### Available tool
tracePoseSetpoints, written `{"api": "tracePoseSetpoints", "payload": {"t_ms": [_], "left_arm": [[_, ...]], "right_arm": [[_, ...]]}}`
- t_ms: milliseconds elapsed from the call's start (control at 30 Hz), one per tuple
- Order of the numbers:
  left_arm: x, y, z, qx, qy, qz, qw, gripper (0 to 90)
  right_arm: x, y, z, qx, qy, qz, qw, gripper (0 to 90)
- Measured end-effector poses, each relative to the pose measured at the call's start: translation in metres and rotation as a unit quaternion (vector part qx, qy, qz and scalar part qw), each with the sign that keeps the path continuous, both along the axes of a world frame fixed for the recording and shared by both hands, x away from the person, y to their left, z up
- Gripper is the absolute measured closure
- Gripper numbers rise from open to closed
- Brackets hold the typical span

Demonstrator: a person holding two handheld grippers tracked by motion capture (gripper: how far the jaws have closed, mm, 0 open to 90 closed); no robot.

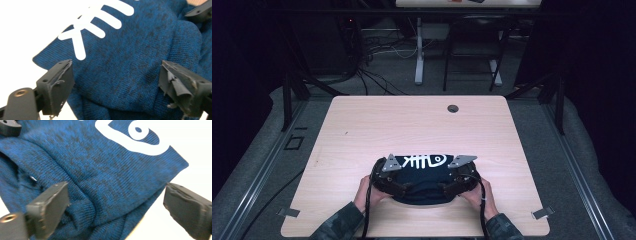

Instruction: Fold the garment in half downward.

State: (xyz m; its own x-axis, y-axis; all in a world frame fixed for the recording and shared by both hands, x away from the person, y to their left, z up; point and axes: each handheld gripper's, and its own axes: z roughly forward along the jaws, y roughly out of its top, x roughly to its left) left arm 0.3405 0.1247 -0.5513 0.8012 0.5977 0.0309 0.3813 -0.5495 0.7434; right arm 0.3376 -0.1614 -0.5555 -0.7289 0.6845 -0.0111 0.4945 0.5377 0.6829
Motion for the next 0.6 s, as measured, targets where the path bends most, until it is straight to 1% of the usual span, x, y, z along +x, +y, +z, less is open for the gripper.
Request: {"api": "tracePoseSetpoints", "payload": {"t_ms": [67,167,233,267,333,367,433,500,533,567,600], "left_arm": [[-0.001,0.007,0.006,-0.008,-0.01,0.009,0.9999,7.8],[-0.001,0.023,0.011,-0.022,-0.021,0.032,0.999,5.4],[0.0,0.034,0.01,-0.022,-0.027,0.052,0.998,4.0],[0.002,0.039,0.009,-0.018,-0.028,0.063,0.9974,3.3],[0.007,0.05,0.004,-0.007,-0.027,0.088,0.9957,1.0],[0.01,0.056,0.001,-0.002,-0.022,0.095,0.9952,0.0],[0.016,0.066,-0.006,-0.001,-0.009,0.111,0.9938,0.0],[0.021,0.074,-0.012,-0.005,0.011,0.122,0.9925,0.0],[0.023,0.077,-0.015,-0.008,0.02,0.125,0.992,0.0],[0.025,0.079,-0.017,-0.009,0.025,0.127,0.9916,0.0],[0.026,0.08,-0.02,-0.008,0.031,0.13,0.991,0.0]], "right_arm": [[-0.003,-0.006,0.007,0.016,-0.01,-0.006,0.9998,3.0],[-0.006,-0.02,0.016,0.025,-0.018,-0.021,0.9993,2.3],[-0.007,-0.03,0.019,0.031,-0.024,-0.032,0.9987,2.6],[-0.007,-0.036,0.019,0.028,-0.022,-0.039,0.9986,2.4],[-0.007,-0.047,0.017,0.028,-0.023,-0.055,0.9978,2.4],[-0.007,-0.052,0.015,0.03,-0.022,-0.065,0.9972,2.5],[-0.005,-0.064,0.01,0.02,-0.01,-0.079,0.9966,2.8],[-0.005,-0.075,0.004,0.015,0.004,-0.083,0.9964,2.8],[-0.004,-0.079,0.001,0.016,0.005,-0.085,0.9963,2.9],[-0.004,-0.083,-0.003,0.012,0.008,-0.091,0.9957,2.9],[-0.003,-0.087,-0.006,0.01,0.018,-0.092,0.9955,2.4]]}}
